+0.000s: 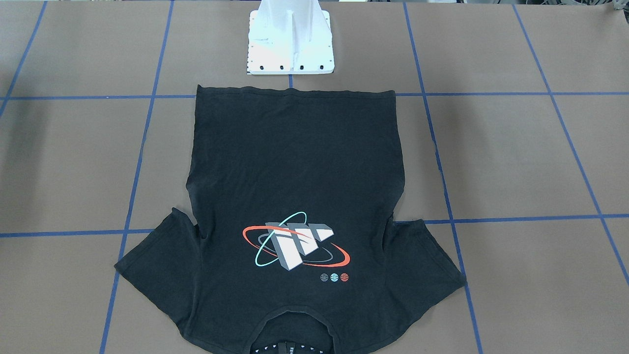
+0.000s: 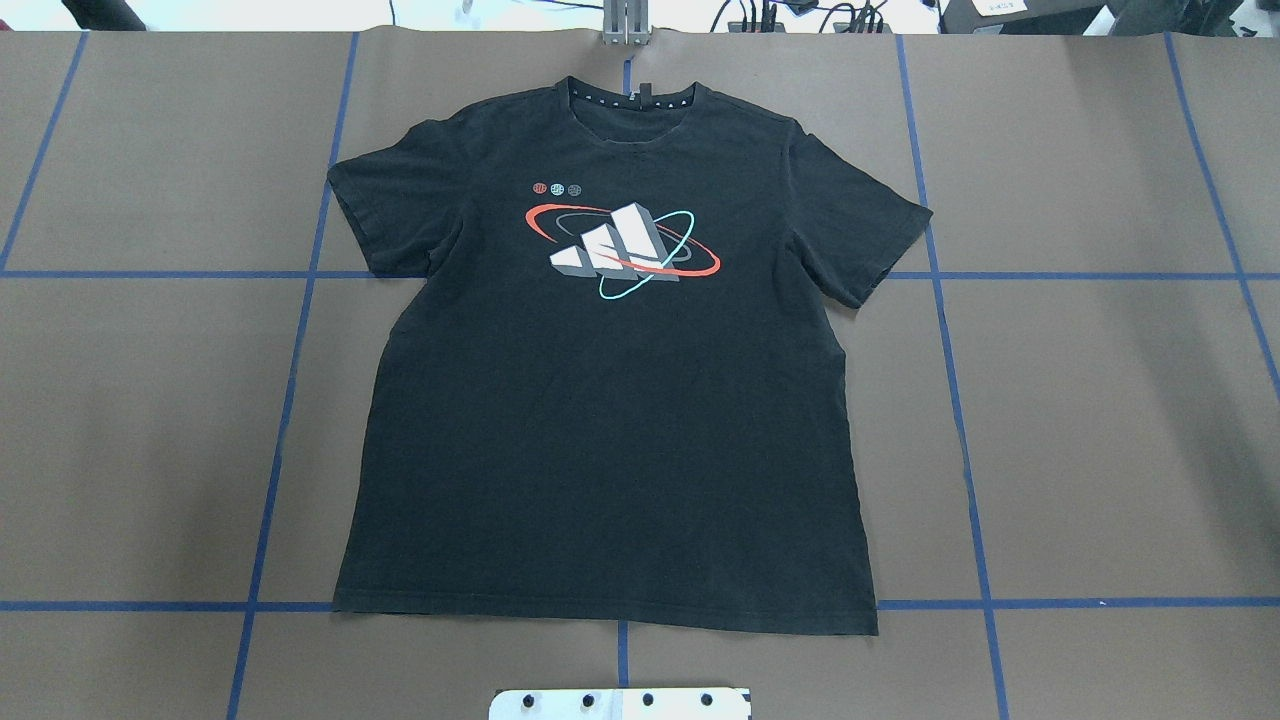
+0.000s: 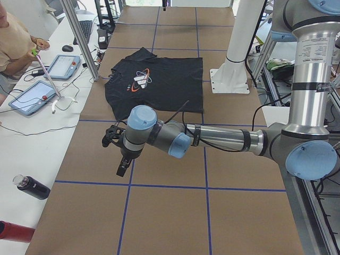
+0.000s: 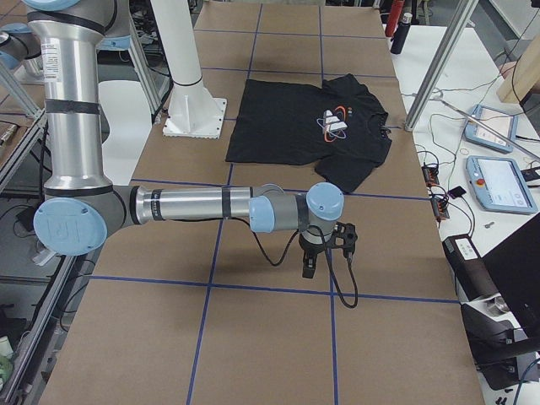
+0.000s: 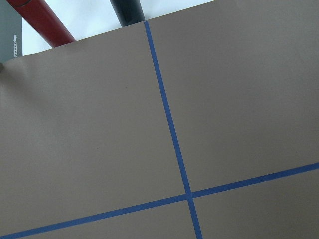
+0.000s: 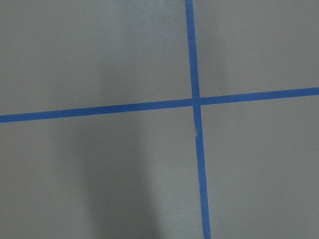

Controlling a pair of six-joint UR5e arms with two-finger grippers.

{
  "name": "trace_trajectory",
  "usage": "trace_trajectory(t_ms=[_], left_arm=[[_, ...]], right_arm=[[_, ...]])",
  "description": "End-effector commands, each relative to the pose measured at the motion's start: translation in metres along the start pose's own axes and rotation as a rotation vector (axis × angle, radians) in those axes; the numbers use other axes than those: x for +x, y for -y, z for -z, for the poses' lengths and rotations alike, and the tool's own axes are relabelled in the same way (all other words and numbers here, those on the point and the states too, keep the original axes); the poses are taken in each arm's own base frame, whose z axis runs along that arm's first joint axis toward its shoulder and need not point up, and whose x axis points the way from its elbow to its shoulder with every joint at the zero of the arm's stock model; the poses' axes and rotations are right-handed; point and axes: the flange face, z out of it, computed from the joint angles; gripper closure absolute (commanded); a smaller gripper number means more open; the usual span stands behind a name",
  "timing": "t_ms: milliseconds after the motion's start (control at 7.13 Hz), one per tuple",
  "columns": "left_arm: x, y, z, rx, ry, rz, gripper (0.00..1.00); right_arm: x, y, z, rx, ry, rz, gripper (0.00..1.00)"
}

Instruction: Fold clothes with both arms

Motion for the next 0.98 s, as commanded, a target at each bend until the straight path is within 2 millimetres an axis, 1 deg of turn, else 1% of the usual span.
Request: trace_trajectory(t_ms=[0,421,561,701,841], left_arm=[[0.0,-0.009,0.0,-0.005,-0.003,-0.002,0.0],[-0.001,-0.012,-0.001,-0.007,-0.004,0.006,0.0],[-0.007,-0.017,-0.008,-0.02,-0.005,0.016,0.0],[-0.005,-0.017,-0.006,-0.016,-0.007,0.011,0.0],[-0.004,-0.016,-0.007,-0.012,-0.009,0.005,0.0]], right_arm=[[-0.002,0.0,0.001,0.002,0.003,0.003,0.0],[-0.004,-0.001,0.002,-0.001,0.021,0.002,0.0],[-0.006,-0.001,0.004,0.004,0.023,0.006,0.0],[-0.014,0.001,0.004,0.018,0.027,0.032,0.0],[-0.031,0.002,-0.007,0.029,0.035,0.099,0.0]])
